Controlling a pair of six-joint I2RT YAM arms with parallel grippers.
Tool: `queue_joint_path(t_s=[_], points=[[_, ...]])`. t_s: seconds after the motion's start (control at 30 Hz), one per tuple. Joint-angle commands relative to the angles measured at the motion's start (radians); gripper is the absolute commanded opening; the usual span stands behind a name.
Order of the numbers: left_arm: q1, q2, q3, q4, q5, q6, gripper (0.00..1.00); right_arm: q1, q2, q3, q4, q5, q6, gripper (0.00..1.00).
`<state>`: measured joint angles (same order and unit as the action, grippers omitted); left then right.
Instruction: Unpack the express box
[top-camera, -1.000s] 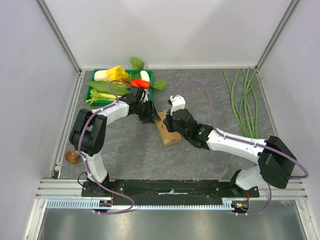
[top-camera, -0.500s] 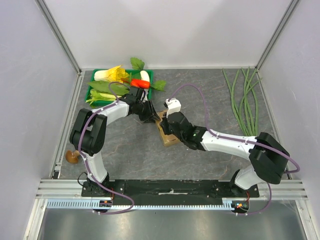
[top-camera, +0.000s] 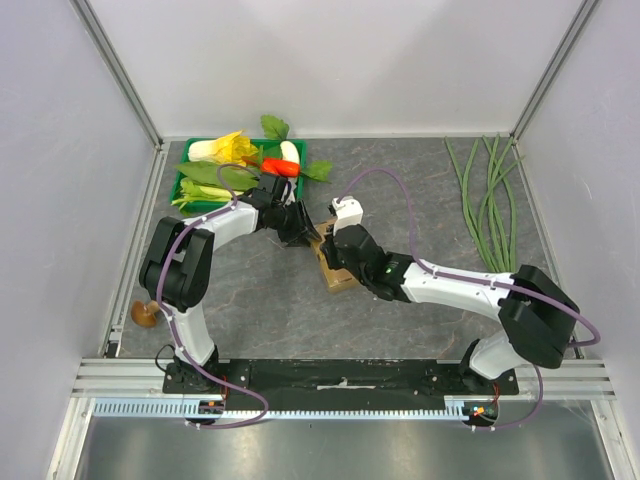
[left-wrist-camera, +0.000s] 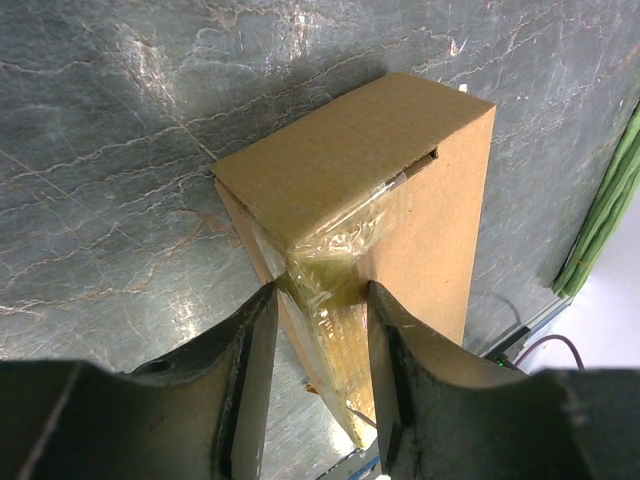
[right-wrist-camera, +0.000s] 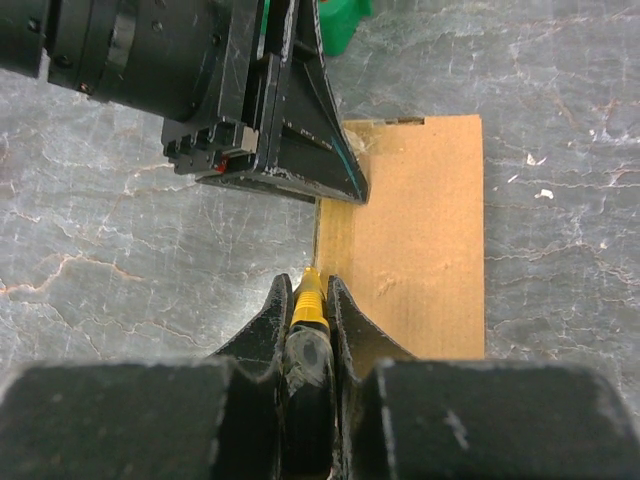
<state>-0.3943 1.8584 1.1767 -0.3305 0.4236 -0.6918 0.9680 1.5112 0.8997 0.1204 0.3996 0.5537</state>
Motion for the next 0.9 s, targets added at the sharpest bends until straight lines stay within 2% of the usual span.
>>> queue_joint_path(t_s=[0.0, 0.57, 0.87], points=[[-0.001, 0.032, -0.037, -0.082, -0.091, 0.031, 0.47, 0.001, -0.060, 0.005, 0.056, 0.061, 0.002, 0.00], [0.000, 0.036, -0.037, -0.094, -0.105, 0.029, 0.49, 0.003, 0.018, 0.036, 0.048, 0.031, -0.008, 0.00], [0.000, 0.039, -0.031, -0.099, -0.111, 0.026, 0.49, 0.005, -0.008, 0.027, 0.044, 0.015, 0.000, 0.00]])
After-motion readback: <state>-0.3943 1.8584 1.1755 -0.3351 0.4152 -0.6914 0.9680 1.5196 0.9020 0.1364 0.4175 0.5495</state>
